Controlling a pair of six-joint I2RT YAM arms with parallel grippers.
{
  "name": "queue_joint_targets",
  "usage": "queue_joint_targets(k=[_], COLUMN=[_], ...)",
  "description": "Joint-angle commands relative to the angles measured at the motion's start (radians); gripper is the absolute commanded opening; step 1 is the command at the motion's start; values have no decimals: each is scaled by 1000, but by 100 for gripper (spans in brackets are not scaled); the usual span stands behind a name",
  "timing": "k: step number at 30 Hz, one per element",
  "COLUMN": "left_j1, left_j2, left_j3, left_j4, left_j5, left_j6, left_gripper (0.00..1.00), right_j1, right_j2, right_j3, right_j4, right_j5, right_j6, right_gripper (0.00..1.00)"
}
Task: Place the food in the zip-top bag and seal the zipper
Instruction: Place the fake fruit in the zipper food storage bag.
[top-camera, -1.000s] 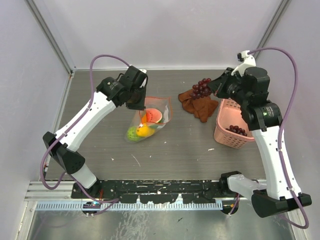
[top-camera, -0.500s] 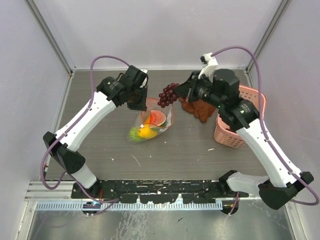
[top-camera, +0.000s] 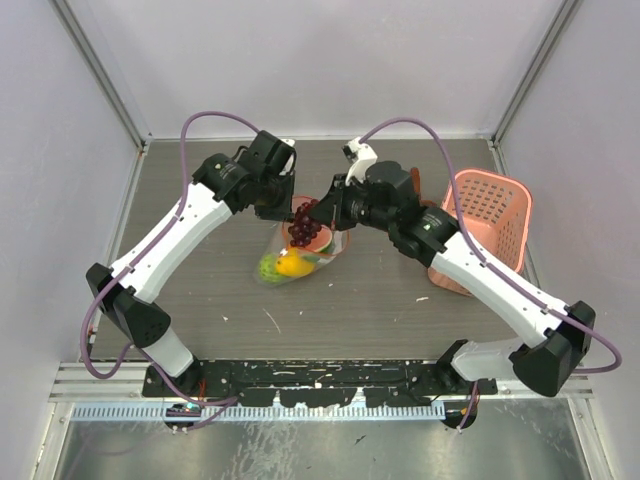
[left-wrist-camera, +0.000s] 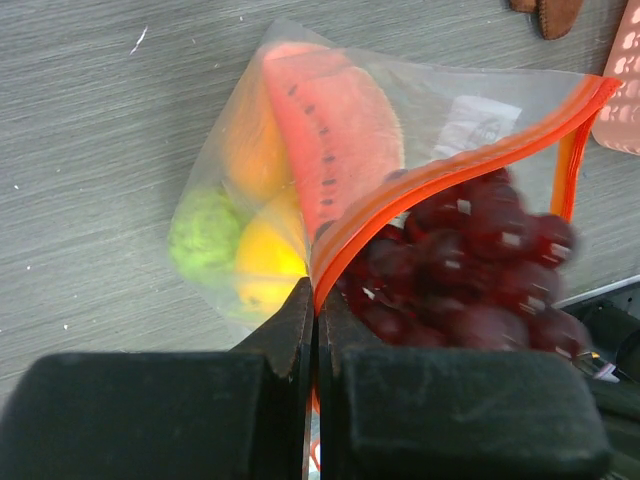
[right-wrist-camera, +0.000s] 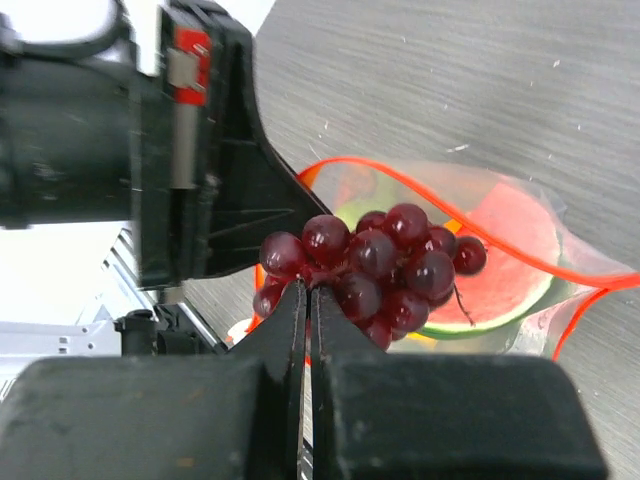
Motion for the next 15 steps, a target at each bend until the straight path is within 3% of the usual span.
queue_joint_targets(k=[1,15], left_j1=[2,1], left_j2=[-31,-61], left_j3=[3,-28], left_j4=[41,55], left_j5=[19,42], left_j6=[-10,-15], left_gripper=[0,0], right_j1=[18,35], right_j2=[12,93], right_j3=[-37,-106], right_j4=[159,281], right_j5=[26,99], right_j6=[35,55], right_gripper=[0,1])
